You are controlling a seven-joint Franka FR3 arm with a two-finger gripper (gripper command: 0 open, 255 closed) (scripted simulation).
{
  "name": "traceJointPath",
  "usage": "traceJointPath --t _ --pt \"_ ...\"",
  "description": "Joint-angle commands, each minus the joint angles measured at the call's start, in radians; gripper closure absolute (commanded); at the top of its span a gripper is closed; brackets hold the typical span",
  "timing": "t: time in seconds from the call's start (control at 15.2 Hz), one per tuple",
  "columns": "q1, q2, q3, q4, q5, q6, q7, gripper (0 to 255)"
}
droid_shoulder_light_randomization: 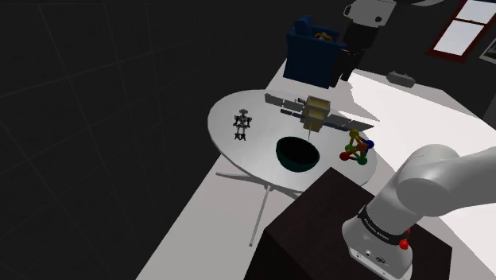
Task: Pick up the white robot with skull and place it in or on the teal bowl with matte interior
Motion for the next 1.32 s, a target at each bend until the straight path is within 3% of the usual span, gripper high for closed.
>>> traceJointPath --t 0.0,0.59,1.25 --pt "0.000 0.000 0.000 0.000 0.000 0.000 0.000 0" --pt "0.023 0.274 -0.044 0.008 -0.013 0.272 -0.090 0" --pt "0.047 0.635 -0.073 0.147 0.011 0.499 -0.197 0"
